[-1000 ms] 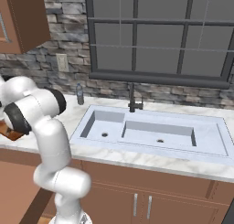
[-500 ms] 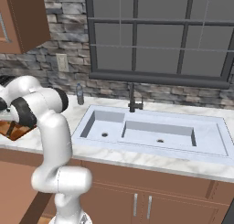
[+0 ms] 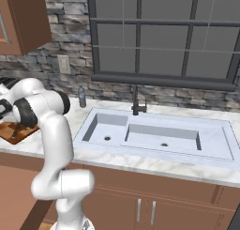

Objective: Open the drawer on the left and place the cutting tools on the cutting board.

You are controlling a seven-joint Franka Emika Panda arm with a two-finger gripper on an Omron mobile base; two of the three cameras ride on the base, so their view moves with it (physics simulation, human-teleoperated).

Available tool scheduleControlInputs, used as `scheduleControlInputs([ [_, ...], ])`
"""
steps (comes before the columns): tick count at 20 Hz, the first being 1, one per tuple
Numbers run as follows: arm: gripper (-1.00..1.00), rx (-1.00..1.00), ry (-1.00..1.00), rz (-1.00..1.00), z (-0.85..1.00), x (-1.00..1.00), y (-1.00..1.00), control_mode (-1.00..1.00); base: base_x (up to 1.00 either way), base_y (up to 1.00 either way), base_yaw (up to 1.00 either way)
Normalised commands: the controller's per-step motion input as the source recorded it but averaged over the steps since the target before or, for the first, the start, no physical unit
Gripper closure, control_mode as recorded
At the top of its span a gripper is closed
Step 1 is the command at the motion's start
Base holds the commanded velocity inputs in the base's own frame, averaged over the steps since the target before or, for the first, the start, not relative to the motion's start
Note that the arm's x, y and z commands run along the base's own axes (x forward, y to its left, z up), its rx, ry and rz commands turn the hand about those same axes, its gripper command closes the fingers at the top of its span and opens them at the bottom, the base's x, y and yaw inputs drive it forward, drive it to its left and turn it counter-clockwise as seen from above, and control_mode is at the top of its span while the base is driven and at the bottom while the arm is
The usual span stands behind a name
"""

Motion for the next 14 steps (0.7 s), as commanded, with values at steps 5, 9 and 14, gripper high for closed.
scheduleControlInputs([
  [5, 1.0, 0.0, 0.0, 0.0, -0.17, 0.19, 0.01, -1.0, 0.0, 0.0, 0.0],
  [9, 1.0, 0.0, -0.01, 0.0, -0.22, 0.16, 0.08, -1.0, 0.0, 0.0, 0.0],
  [14, -1.0, 0.0, -0.01, 0.0, -0.18, 0.19, 0.06, -1.0, 0.0, 0.0, 0.0],
])
